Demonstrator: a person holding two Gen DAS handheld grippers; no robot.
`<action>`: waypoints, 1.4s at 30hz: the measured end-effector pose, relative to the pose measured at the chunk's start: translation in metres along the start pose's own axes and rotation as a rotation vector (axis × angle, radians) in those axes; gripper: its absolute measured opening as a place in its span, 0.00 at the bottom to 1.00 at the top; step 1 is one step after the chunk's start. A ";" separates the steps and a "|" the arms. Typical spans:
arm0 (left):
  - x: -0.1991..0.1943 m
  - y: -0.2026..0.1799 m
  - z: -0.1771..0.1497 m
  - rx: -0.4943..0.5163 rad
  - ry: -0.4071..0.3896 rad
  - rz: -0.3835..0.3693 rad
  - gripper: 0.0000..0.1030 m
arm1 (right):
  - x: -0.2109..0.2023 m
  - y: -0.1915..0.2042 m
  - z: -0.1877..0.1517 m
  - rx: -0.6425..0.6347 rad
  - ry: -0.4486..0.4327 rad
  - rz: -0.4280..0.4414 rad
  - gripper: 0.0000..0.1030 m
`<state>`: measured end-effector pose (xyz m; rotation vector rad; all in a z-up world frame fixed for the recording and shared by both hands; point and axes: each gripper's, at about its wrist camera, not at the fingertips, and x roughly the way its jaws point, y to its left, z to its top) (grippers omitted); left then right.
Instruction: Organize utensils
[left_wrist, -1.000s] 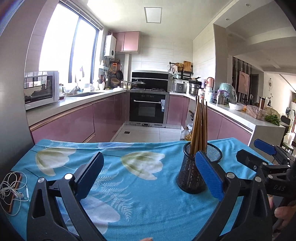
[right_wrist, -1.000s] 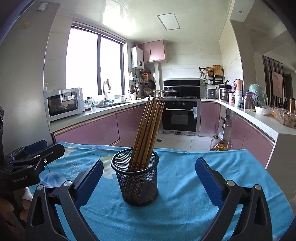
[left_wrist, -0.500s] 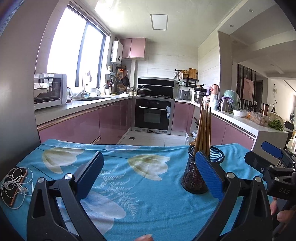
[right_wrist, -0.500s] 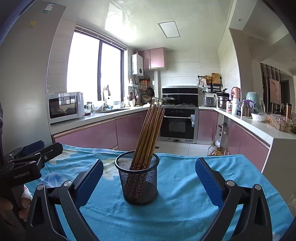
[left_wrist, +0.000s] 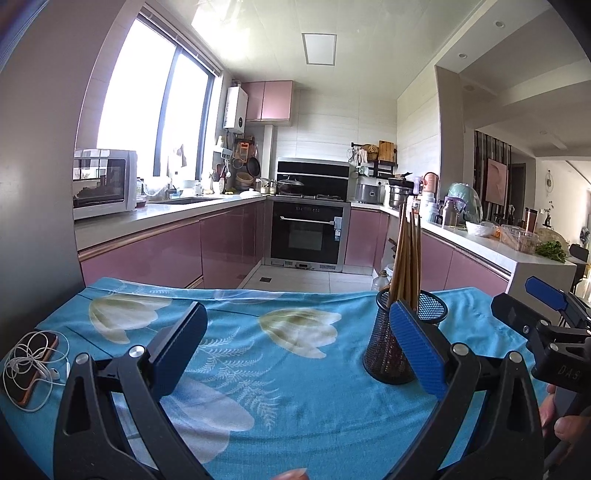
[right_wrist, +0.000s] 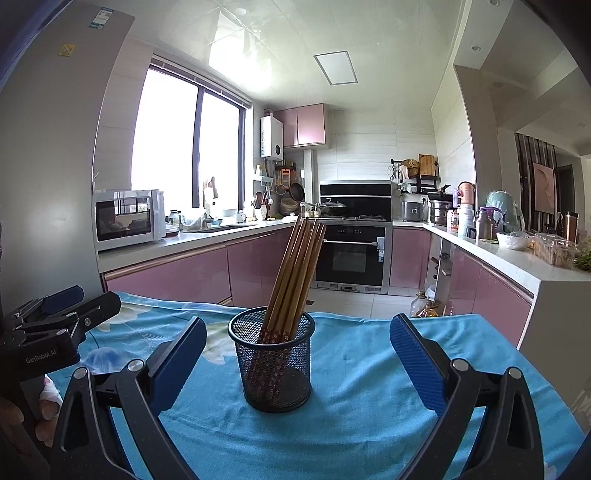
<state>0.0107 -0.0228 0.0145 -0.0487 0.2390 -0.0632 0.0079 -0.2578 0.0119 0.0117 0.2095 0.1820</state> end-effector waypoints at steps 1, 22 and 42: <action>0.000 0.000 0.000 -0.001 0.000 -0.001 0.94 | -0.001 0.000 0.000 -0.001 -0.001 -0.001 0.93; -0.004 -0.003 -0.003 0.000 -0.004 0.000 0.94 | -0.003 0.001 0.003 -0.004 -0.015 -0.011 0.93; -0.007 -0.003 -0.003 -0.004 -0.004 0.003 0.94 | -0.003 0.001 0.001 -0.002 -0.016 -0.014 0.93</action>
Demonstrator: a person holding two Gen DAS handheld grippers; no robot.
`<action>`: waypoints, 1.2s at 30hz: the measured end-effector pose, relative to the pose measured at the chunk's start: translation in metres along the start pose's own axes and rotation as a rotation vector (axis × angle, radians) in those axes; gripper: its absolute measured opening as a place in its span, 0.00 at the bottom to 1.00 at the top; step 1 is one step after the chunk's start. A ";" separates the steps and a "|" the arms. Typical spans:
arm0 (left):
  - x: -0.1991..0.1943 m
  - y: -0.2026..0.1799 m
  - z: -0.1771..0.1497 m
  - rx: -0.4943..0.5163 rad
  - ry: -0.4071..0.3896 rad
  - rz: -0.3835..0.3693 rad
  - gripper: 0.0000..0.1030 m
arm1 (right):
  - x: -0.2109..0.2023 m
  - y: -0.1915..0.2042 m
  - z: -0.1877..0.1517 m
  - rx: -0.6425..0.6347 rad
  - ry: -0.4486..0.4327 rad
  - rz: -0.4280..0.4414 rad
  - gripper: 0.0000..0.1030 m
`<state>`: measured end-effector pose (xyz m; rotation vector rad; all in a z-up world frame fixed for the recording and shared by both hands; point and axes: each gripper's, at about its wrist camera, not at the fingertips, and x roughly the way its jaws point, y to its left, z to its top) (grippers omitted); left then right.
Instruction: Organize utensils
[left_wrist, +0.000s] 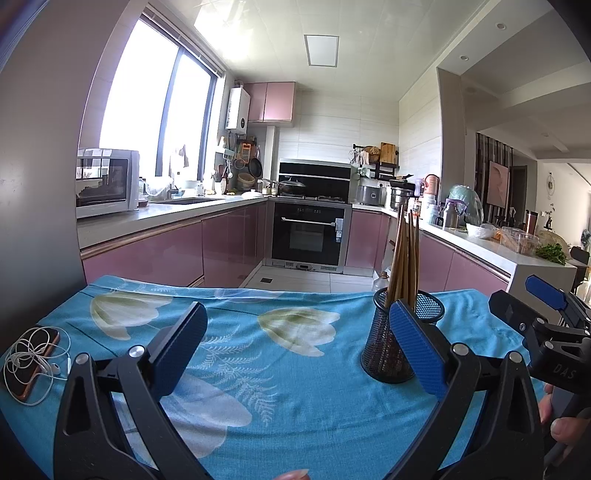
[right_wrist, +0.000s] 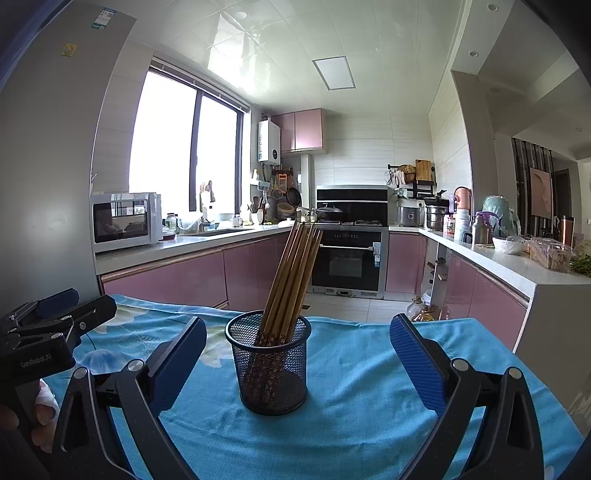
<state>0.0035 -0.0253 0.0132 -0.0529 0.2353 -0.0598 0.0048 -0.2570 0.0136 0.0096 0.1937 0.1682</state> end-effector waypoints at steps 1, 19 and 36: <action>0.000 0.000 0.000 0.000 0.000 0.000 0.94 | 0.000 0.000 0.000 -0.001 0.001 0.000 0.93; 0.000 0.000 0.000 0.000 0.001 0.000 0.94 | 0.000 -0.001 -0.001 0.001 0.003 -0.004 0.93; 0.000 0.000 -0.001 0.001 0.002 0.002 0.94 | 0.000 -0.003 -0.001 0.005 0.004 -0.007 0.93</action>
